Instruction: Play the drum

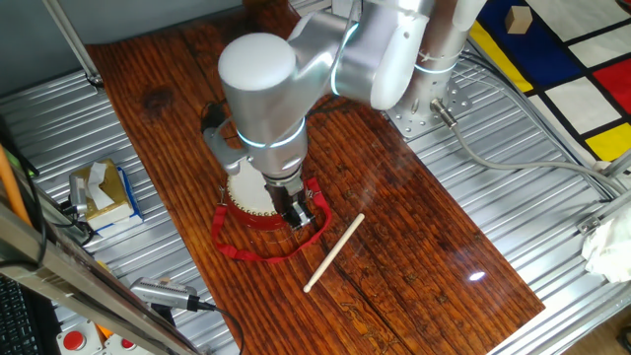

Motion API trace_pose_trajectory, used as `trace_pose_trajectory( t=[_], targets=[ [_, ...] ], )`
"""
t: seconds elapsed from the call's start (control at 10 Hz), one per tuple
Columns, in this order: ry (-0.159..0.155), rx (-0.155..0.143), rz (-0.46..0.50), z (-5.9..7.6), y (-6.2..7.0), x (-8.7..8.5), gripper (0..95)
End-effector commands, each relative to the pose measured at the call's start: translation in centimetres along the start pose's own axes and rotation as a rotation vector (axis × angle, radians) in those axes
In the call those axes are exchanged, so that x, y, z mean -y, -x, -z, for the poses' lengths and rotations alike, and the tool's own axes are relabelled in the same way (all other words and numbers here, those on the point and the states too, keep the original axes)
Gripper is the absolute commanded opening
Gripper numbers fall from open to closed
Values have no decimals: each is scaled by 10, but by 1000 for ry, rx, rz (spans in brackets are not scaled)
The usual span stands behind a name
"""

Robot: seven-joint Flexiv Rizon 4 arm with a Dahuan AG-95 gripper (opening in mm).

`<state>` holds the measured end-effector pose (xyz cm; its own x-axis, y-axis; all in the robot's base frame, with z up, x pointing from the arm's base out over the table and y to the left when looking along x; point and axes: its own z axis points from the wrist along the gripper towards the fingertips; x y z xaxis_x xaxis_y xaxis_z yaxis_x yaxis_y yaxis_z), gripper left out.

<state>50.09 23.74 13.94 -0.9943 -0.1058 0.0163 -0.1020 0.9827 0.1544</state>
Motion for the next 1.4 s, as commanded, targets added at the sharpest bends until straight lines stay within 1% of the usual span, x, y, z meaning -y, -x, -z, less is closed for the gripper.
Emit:
trace_pose_trajectory(
  t=[0.1, 0.3, 0.4, 0.7, 0.8, 0.9, 1.1, 1.2, 1.4],
  targets=[
    [0, 2, 2, -1, 0, 0, 0],
    [1, -5, -10, -1, 0, 0, 0],
    [-1, -20, -16, -1, 0, 0, 0],
    [-2, -45, 45, -1, 0, 0, 0],
    [0, -53, 44, -1, 0, 0, 0],
    [4, -52, 35, -1, 0, 0, 0],
    [-4, -50, 46, -1, 0, 0, 0],
    [-4, -43, 51, -1, 0, 0, 0],
    [9, -34, 46, -1, 0, 0, 0]
  ],
)
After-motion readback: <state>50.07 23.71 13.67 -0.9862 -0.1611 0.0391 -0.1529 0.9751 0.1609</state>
